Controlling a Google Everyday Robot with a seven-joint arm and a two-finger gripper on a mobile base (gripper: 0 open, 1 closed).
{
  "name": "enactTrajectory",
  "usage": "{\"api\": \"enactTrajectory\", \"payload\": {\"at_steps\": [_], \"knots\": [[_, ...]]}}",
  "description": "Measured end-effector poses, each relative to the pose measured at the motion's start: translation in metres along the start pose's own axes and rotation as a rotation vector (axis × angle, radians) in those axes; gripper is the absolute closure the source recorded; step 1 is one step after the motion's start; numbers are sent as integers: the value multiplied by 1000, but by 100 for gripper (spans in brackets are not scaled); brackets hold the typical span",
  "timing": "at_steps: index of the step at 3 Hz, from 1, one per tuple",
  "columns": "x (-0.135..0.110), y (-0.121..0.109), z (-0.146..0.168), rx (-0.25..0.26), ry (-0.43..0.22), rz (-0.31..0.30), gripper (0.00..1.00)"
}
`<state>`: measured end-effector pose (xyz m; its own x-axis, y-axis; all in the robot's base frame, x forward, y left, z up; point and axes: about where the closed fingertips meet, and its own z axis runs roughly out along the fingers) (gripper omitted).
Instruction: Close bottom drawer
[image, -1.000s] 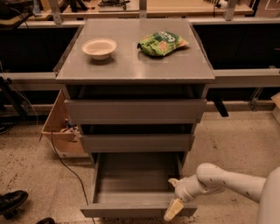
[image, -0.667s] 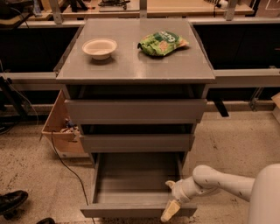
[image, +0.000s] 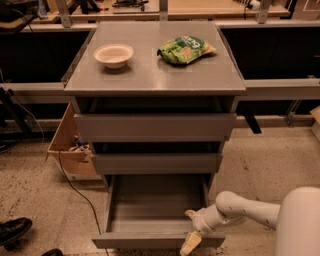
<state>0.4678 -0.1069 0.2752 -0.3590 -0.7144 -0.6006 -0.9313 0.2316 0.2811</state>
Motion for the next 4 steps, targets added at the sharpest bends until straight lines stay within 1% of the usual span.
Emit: {"api": "enactTrajectory", "payload": {"at_steps": [1, 2, 3, 4], "knots": [[5, -5, 20, 14, -23, 8, 0], [13, -17, 37, 37, -61, 18, 0], [20, -31, 48, 72, -118, 22, 0], [19, -50, 47, 124, -173, 0, 0]]}}
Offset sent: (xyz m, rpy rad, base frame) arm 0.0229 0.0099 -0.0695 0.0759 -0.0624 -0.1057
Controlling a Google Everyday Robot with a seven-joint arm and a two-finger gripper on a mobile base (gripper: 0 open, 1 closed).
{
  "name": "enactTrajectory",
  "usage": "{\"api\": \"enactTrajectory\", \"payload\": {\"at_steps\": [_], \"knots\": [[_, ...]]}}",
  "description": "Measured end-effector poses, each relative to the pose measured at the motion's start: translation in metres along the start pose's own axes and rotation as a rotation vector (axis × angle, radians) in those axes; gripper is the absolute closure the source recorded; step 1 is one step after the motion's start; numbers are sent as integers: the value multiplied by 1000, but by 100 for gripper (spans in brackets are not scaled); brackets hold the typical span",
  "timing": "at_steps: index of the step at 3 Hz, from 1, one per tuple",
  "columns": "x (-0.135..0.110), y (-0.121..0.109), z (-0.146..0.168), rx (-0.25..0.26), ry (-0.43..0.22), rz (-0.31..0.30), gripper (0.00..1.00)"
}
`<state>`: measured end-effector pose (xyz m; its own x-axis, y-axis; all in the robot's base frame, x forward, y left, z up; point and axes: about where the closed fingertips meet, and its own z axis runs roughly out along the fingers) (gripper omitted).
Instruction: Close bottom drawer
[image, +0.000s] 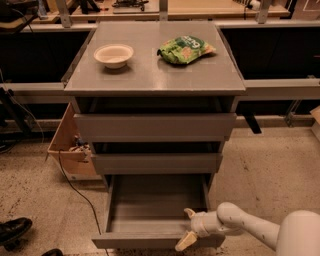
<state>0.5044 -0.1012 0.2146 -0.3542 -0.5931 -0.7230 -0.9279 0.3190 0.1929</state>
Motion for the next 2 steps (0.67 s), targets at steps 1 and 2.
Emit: {"api": "enactTrajectory", "payload": {"at_steps": [1, 2], "knots": [[-2, -14, 5, 32, -38, -25, 0], [2, -25, 15, 49, -51, -54, 0]]}}
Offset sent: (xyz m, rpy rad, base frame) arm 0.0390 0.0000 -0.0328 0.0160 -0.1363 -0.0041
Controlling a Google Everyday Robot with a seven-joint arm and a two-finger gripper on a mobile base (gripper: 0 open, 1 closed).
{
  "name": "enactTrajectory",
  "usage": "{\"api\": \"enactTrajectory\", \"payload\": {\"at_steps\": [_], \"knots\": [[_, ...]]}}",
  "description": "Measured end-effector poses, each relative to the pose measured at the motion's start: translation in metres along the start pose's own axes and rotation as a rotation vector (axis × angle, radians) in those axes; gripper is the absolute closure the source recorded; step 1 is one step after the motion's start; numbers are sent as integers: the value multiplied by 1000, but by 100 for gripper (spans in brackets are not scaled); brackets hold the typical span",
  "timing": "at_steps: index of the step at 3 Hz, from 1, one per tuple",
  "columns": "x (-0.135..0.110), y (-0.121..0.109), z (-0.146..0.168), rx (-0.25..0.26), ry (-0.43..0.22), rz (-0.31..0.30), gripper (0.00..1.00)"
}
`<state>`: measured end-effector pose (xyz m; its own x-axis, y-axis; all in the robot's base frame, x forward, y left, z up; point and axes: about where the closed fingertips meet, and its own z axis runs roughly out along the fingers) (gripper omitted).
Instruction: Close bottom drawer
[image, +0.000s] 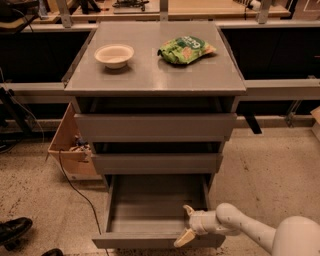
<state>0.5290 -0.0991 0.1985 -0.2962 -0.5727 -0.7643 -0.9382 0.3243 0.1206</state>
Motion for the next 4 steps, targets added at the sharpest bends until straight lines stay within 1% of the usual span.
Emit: {"api": "enactTrajectory", "payload": {"at_steps": [1, 2, 3, 4], "knots": [[10, -4, 11, 7, -1, -22, 18], [12, -5, 15, 11, -6, -35, 40], [8, -4, 11, 11, -6, -36, 64], [7, -2, 9, 11, -6, -36, 69]]}}
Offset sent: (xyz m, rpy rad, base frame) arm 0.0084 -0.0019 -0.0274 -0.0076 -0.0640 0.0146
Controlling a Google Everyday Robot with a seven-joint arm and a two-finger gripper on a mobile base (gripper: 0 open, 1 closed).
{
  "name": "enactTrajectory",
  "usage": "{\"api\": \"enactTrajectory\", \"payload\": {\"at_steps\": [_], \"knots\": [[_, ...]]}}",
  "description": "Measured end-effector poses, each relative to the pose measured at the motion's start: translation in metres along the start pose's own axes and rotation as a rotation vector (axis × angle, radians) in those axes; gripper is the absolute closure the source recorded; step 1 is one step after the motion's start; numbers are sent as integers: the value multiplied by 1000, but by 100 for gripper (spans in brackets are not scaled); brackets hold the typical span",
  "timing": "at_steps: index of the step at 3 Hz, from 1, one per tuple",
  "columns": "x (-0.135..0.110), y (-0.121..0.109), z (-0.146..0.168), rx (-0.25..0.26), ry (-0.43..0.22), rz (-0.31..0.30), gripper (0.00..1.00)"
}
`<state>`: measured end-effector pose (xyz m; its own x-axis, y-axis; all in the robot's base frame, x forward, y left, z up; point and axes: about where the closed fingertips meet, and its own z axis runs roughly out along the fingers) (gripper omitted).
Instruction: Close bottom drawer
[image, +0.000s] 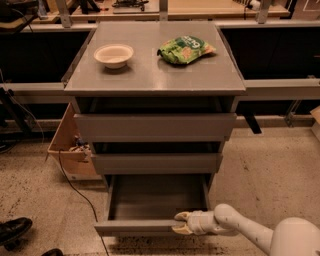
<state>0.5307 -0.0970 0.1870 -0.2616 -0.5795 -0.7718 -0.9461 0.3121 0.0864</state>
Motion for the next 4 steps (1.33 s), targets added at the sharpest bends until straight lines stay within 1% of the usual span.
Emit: {"api": "enactTrajectory", "payload": {"at_steps": [1, 2, 3, 4], "knots": [[-2, -3, 3, 0, -11, -5, 52], [-3, -3, 3, 0, -11, -5, 30], [-6, -11, 10, 2, -36, -23, 1], [-10, -17, 14, 4, -53, -36, 0]]}}
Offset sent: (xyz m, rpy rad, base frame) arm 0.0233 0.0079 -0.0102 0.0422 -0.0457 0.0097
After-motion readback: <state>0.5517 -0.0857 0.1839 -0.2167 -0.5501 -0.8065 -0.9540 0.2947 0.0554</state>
